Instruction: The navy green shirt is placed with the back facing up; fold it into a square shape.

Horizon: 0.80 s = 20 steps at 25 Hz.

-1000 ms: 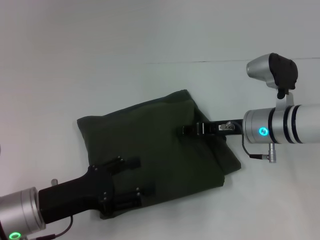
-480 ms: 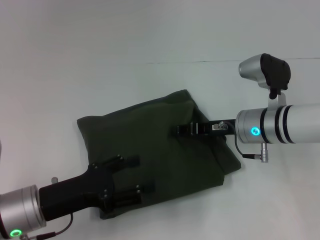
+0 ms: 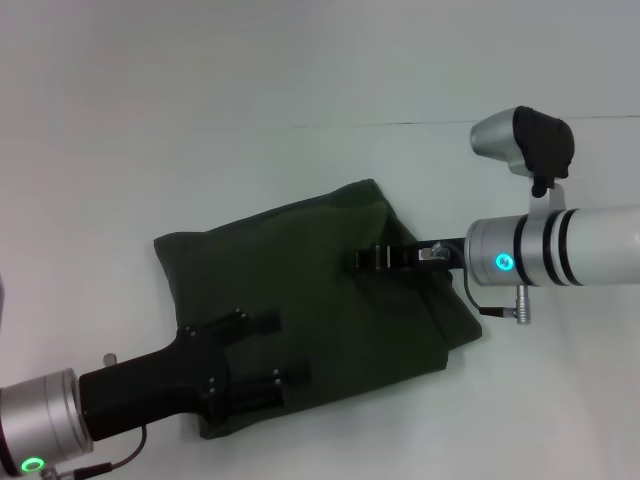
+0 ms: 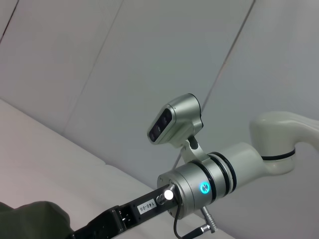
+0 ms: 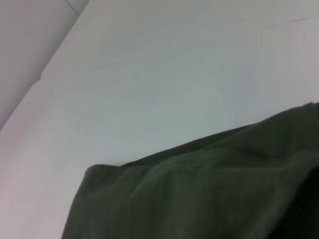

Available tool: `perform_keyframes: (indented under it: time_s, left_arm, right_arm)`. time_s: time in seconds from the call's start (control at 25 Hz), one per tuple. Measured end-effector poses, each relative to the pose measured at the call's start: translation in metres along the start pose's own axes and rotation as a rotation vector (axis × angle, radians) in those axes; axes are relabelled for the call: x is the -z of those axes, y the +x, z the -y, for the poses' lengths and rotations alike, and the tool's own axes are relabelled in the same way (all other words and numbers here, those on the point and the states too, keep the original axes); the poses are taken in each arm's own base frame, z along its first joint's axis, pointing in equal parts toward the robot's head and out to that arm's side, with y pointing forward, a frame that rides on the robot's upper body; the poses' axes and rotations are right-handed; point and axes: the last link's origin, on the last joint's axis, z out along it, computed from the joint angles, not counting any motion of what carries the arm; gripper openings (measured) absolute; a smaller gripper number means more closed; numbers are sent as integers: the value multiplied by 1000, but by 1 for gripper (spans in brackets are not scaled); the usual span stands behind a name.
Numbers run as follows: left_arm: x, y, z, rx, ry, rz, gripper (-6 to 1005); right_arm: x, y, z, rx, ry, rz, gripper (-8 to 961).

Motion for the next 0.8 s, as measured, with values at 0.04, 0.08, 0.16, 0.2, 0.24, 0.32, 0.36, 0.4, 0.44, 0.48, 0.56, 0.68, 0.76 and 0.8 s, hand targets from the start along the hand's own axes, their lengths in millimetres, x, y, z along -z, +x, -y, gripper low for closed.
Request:
perform_keyframes:
  time_s: [0.04, 0.08, 0.16, 0.2, 0.24, 0.32, 0.36, 0.4, 0.44, 0.48, 0.56, 0.68, 0.76, 0.8]
  left_arm:
    - [0, 0, 0, 0, 0, 0, 888]
    - [0, 0, 0, 0, 0, 0, 888]
    - [0, 0, 0, 0, 1, 0, 888]
    - [0, 0, 0, 0, 2, 0, 888]
    - [0, 0, 1, 0, 3, 0, 888]
    - [0, 0, 1, 0, 5, 0, 888]
    - [0, 0, 1, 0, 5, 1, 888]
    - [0, 0, 1, 0, 6, 1, 888]
    - [0, 0, 1, 1, 7, 1, 888]
    - [0, 0, 1, 2, 7, 2, 888]
    - [0, 0, 1, 8, 8, 2, 888]
    - [0, 0, 1, 14, 9, 2, 888]
    - [0, 0, 1, 14, 10, 0, 888]
    - [0, 0, 1, 14, 10, 0, 888]
  right_arm:
    - [-1, 0, -1, 6, -4, 0, 242]
    - [-2, 1, -3, 9, -9, 1, 223]
    - [-4, 2, -5, 12, -20, 7, 185]
    - [-4, 1, -6, 13, -26, 13, 167]
    - [-5, 1, -6, 14, -29, 17, 148]
    - [-5, 1, -6, 13, -31, 19, 110]
    - [-4, 1, -6, 13, -32, 20, 92]
    - [-3, 0, -6, 13, -33, 21, 73]
    - [-3, 0, -5, 13, -34, 24, 69]
    - [-2, -1, -5, 12, -35, 26, 66]
    - [-1, -2, -4, 14, -35, 31, 59]
    - [2, -6, -5, 25, -44, 40, 55]
    - [3, -9, -6, 34, -52, 46, 54]
    - [4, -12, -7, 41, -55, 49, 54]
